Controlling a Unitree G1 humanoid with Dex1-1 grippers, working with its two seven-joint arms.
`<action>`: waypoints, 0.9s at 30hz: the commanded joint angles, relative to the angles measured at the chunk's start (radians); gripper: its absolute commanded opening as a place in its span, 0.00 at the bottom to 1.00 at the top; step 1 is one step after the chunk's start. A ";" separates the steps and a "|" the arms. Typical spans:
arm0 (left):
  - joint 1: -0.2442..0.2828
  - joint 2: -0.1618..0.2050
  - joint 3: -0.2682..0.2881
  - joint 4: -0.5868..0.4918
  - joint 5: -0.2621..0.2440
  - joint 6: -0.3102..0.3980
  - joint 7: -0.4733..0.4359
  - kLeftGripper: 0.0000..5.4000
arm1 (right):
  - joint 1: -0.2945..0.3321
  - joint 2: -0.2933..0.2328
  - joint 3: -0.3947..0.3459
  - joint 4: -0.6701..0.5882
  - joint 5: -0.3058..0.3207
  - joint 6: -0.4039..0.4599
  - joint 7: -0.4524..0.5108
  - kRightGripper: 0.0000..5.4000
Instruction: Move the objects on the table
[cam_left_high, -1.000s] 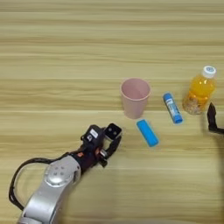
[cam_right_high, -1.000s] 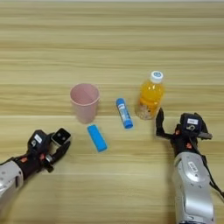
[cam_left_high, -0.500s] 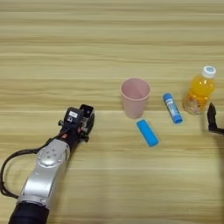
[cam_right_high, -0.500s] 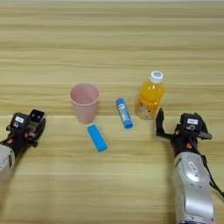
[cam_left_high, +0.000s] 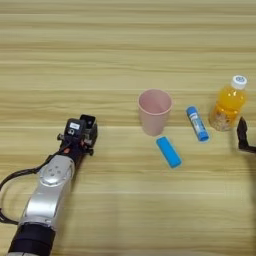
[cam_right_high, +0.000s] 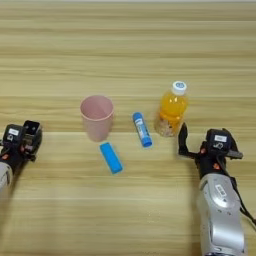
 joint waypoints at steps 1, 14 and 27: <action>0.046 -0.008 -0.028 0.040 0.024 0.016 -0.023 0.56 | 0.002 0.000 0.002 -0.008 0.004 0.019 0.004 1.00; 0.019 -0.059 0.044 0.015 -0.012 -0.172 0.005 0.83 | 0.046 0.004 0.038 -0.074 0.001 -0.005 0.039 1.00; -0.049 -0.105 0.080 0.062 0.024 -0.291 0.113 0.99 | 0.119 -0.011 0.064 -0.159 0.017 -0.023 0.124 1.00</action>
